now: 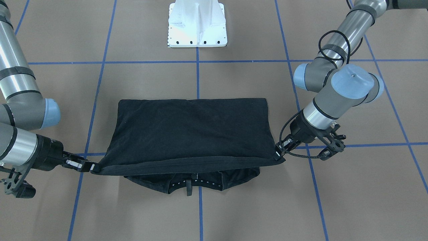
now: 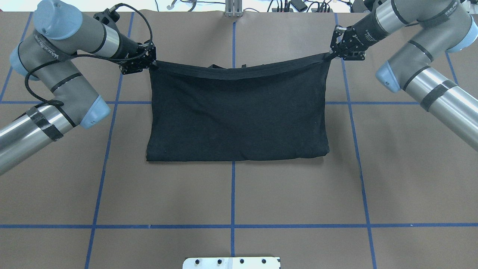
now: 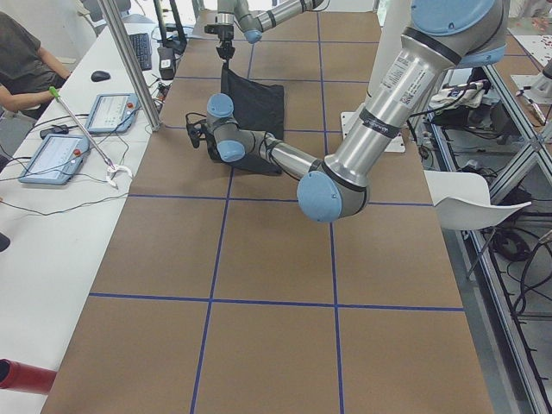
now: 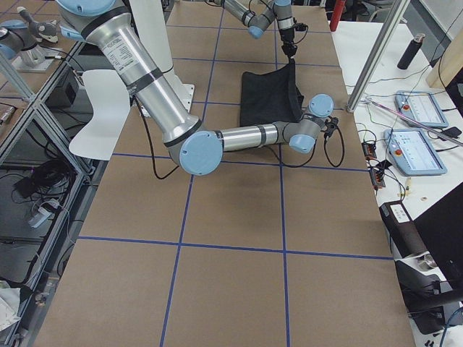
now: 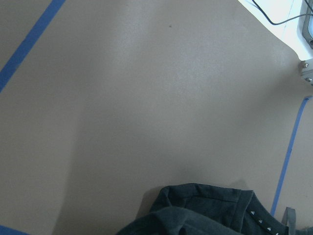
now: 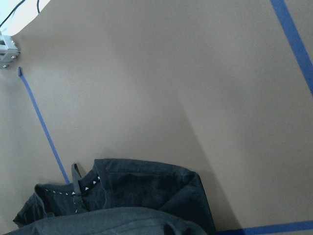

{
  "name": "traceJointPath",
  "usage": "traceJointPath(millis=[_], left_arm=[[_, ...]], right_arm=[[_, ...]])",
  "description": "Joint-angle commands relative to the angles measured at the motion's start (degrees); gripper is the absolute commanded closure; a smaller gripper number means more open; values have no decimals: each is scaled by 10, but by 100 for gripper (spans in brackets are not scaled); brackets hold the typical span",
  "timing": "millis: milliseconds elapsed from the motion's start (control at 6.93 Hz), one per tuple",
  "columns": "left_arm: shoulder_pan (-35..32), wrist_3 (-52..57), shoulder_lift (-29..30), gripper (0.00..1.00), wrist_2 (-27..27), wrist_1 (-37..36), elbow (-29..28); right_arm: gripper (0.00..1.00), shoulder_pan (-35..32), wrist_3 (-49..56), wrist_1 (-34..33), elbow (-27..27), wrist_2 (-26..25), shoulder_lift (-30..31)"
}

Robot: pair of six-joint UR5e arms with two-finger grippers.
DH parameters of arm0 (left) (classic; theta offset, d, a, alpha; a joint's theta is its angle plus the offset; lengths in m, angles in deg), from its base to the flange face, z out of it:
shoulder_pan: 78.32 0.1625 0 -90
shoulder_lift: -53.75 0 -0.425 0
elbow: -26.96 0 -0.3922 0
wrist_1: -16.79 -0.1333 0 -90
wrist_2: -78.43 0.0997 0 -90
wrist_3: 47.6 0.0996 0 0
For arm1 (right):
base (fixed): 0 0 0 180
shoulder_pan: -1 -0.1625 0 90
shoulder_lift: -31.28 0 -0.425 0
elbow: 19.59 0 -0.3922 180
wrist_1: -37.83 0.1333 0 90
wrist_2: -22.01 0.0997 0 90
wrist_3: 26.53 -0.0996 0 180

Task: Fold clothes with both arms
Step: 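Lower the hem with both grippers onto the collar edge farthest from the robot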

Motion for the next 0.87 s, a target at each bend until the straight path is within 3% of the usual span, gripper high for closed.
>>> traceJointPath(millis=[0, 721], left_arm=[[0, 0, -1, 100, 0, 1, -5], [2, -1, 0, 100, 0, 1, -12]], right_arm=[[100, 1, 2, -1, 2, -2, 1], [100, 2, 3, -1, 8, -2, 4]])
